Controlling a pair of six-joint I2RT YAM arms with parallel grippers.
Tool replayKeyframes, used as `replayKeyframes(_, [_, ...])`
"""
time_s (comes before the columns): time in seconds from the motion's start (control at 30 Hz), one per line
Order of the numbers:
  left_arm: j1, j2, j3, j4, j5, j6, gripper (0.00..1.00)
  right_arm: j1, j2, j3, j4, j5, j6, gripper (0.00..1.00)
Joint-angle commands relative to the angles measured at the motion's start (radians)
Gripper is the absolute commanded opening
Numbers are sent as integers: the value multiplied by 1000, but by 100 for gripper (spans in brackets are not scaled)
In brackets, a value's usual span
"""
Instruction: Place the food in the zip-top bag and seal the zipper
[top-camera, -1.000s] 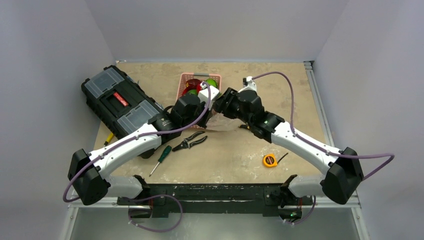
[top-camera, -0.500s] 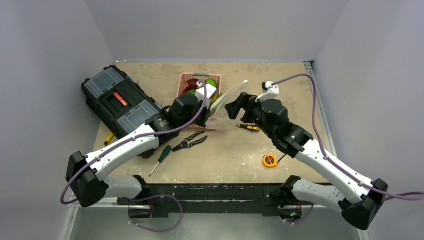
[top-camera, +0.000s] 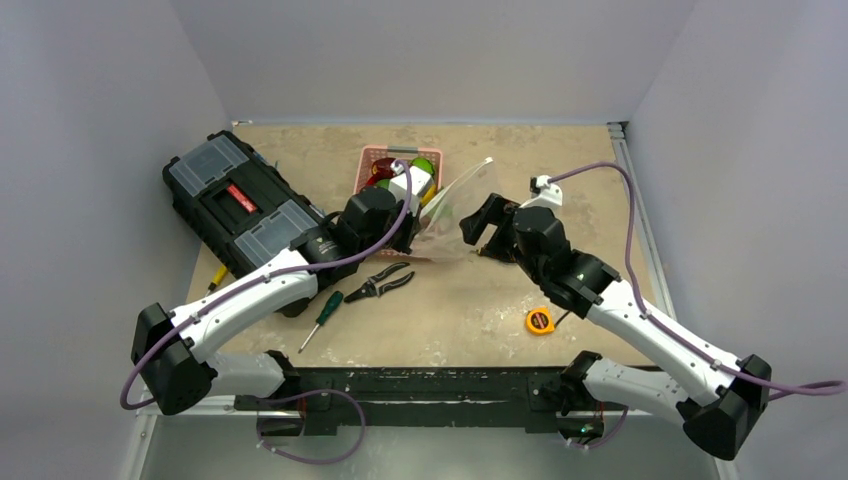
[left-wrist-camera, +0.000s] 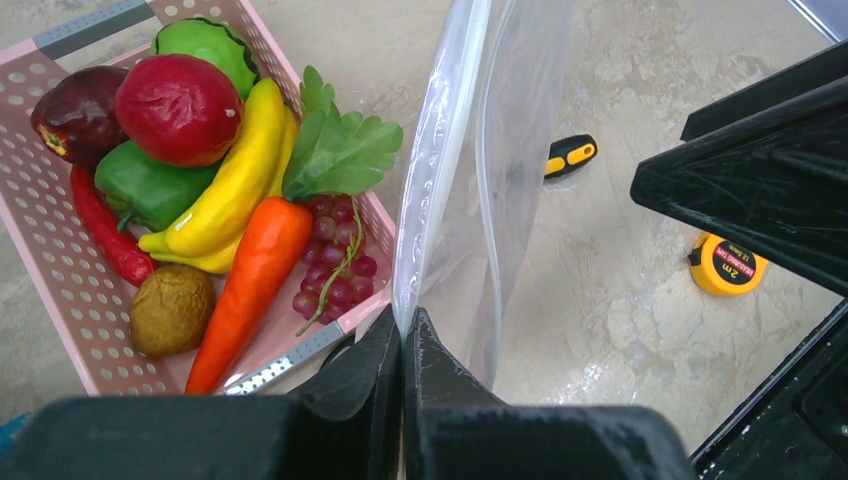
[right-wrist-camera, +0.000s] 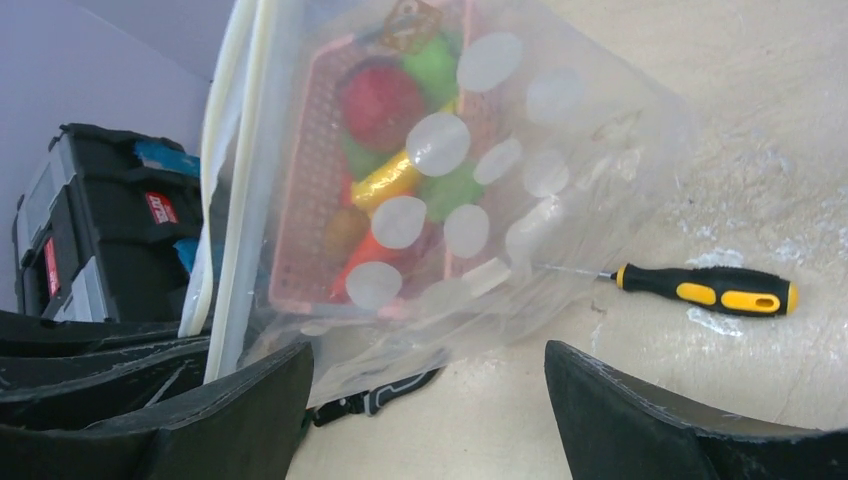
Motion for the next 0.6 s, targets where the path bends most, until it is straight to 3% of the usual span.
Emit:
replayKeyframes(0.0, [-3, -18, 42, 12, -10, -16, 0, 3, 2, -8, 3, 20, 110, 84])
replayKeyframes(0.2, [-3, -19, 42, 9, -4, -19, 0, 3, 11, 0, 42, 19, 133, 82])
replayKeyframes(0.57, [-3, -17, 39, 24, 75, -60, 0, 26, 158, 194, -36, 95, 151, 78])
